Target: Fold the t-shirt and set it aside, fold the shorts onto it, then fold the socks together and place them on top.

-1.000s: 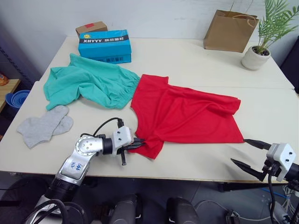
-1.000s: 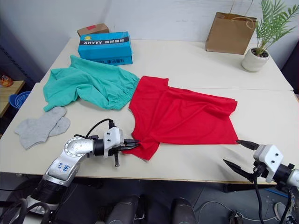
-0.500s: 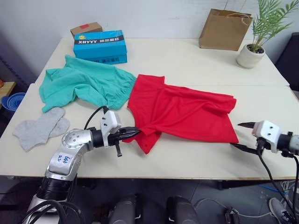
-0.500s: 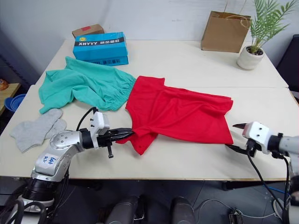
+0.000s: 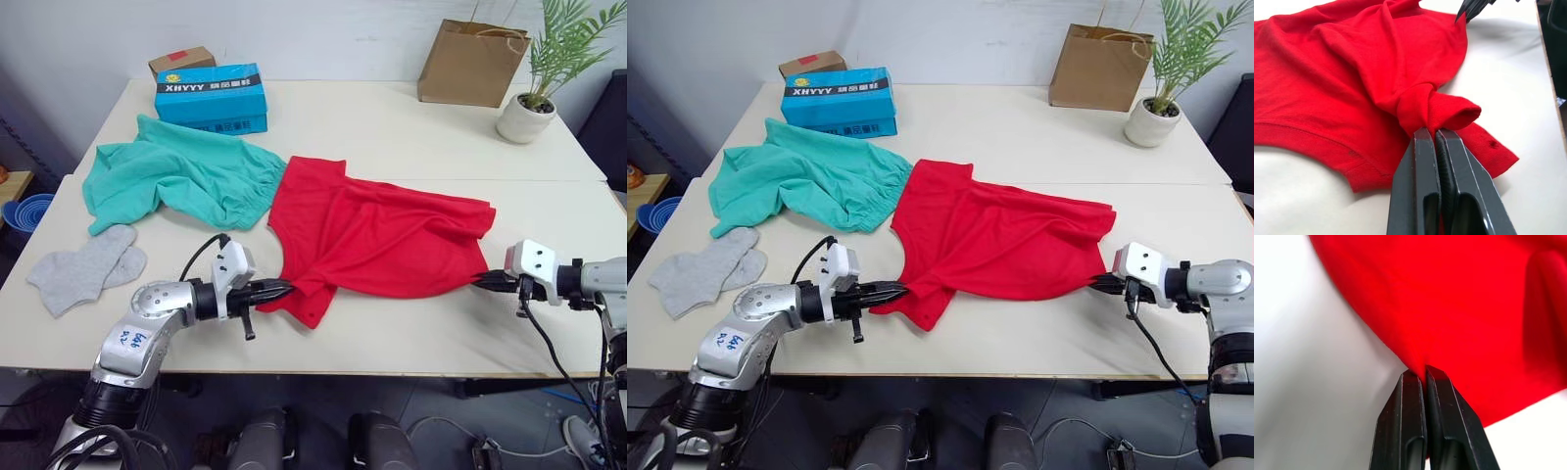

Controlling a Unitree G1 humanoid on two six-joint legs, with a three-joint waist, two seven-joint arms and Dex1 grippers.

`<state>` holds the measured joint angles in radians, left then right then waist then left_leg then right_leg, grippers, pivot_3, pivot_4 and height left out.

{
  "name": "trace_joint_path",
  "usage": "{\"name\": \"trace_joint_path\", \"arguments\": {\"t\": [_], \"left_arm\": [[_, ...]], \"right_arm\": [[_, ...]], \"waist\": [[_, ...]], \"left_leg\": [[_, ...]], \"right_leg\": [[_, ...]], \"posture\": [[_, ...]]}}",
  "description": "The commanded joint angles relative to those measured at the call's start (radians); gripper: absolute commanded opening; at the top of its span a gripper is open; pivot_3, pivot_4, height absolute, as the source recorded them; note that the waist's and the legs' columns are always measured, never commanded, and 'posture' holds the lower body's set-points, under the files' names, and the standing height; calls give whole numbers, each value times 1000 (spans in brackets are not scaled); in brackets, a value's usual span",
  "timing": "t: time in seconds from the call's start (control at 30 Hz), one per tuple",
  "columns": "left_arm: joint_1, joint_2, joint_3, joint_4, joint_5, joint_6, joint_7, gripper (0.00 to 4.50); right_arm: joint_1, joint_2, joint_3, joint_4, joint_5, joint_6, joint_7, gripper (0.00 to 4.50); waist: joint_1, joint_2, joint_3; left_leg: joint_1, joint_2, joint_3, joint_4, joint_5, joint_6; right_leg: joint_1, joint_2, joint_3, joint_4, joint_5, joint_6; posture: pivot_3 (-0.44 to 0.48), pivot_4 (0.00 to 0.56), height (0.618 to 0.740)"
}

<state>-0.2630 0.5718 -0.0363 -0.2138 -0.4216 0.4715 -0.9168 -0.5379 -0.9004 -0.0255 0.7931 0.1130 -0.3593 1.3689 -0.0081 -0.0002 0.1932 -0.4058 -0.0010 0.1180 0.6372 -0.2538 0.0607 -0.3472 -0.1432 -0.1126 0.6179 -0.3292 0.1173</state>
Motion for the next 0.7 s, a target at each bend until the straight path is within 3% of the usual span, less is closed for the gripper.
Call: {"name": "trace_joint_path", "arguments": {"t": [0.03, 0.1, 0.2, 0.33, 0.7], "left_arm": [[22, 28, 40, -53, -71, 47, -31, 0], [25, 26, 48, -47, -85, 62, -24, 0], [38, 34, 4, -26, -21, -12, -44, 582], [44, 54, -58, 3, 109, -195, -62, 1694], [39, 76, -146, -14, 262, -363, -60, 1694]], "right_arm": [[70, -49, -69, -134, 89, 79, 36, 38], [107, -57, -81, -187, 106, 107, 33, 38], [177, -67, -104, -259, 121, 136, 14, 0], [222, -65, -118, -321, 129, 172, -14, 0], [237, -34, -109, -367, 125, 209, -51, 0]], "waist": [[3, 0, 0], [5, 1, 0], [6, 1, 0], [6, 1, 1], [7, 1, 1]], "left_leg": [[0, 0, 0, 0, 0, 0], [0, 0, -1, 0, 0, -1], [0, 0, -1, 0, -2, -3], [0, 0, 0, 0, -5, -6], [0, 0, 0, -2, -5, -7]], "right_leg": [[0, 0, 0, 0, 0, 0], [0, 0, 0, 0, 0, 0], [0, 0, -1, -1, 0, 0], [0, 0, -1, -1, 0, 0], [0, 0, -1, -2, 0, 0]], "posture": [[0, 150, 740], [0, 150, 740], [0, 150, 740], [0, 150, 740], [0, 150, 740]]}}
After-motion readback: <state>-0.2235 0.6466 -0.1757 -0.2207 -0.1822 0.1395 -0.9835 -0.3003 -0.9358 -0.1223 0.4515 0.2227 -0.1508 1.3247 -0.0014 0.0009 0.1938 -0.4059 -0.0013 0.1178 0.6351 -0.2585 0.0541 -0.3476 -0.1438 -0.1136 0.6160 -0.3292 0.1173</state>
